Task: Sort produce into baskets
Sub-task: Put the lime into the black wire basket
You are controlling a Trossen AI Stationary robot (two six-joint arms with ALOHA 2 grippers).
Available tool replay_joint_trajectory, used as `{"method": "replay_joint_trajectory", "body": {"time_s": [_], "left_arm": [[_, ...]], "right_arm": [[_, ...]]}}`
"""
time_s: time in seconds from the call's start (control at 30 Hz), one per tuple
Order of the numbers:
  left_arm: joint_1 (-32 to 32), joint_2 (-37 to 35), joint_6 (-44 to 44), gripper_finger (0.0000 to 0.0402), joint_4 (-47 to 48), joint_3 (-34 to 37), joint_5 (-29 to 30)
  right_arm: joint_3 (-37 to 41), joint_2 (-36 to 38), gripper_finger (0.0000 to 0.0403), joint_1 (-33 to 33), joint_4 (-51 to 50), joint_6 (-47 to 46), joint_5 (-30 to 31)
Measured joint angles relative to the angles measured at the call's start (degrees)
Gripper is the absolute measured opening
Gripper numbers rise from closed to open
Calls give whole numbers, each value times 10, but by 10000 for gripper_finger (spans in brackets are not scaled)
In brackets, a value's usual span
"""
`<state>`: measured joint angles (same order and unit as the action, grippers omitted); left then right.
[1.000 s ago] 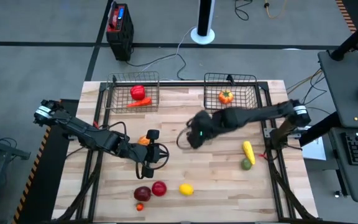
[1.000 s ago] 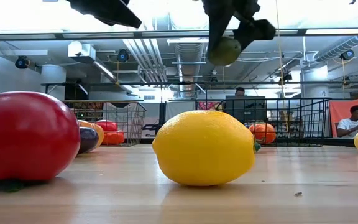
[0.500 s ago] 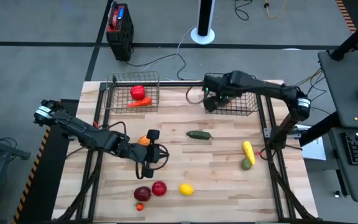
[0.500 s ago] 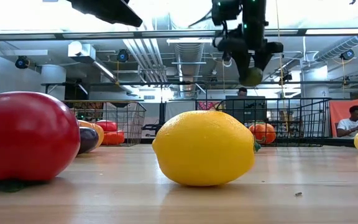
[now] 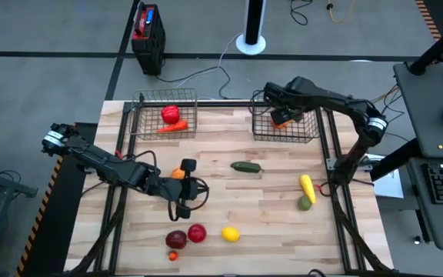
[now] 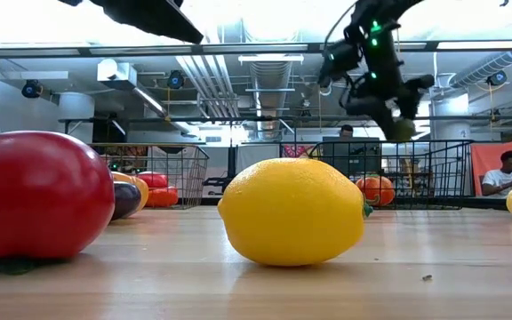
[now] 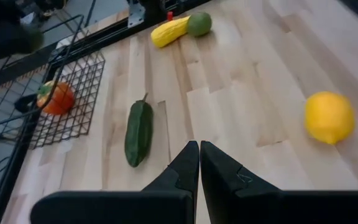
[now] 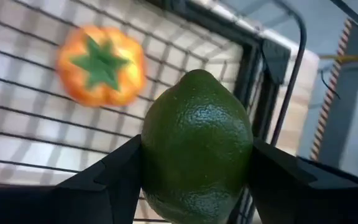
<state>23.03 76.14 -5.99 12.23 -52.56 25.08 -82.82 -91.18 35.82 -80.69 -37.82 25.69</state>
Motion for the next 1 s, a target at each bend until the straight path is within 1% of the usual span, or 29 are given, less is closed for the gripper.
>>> {"method": "replay_joint_trajectory", "body": {"time_s": [0.2,0.33,0.43,0.6,1.0], "left_arm": [[0,0,7,0,8,0,6],[0,0,7,0,8,0,6],[0,0,7,0,7,0,6],[0,0,10,0,7,0,6],[0,0,10,0,7,0,6]], "right_arm": [[75,-8,235,31,4,2,14],[102,-8,235,44,13,8,15],[108,-8,235,51,19,13,19],[109,-8,235,53,23,14,45],[109,-8,235,53,32,14,44]]}}
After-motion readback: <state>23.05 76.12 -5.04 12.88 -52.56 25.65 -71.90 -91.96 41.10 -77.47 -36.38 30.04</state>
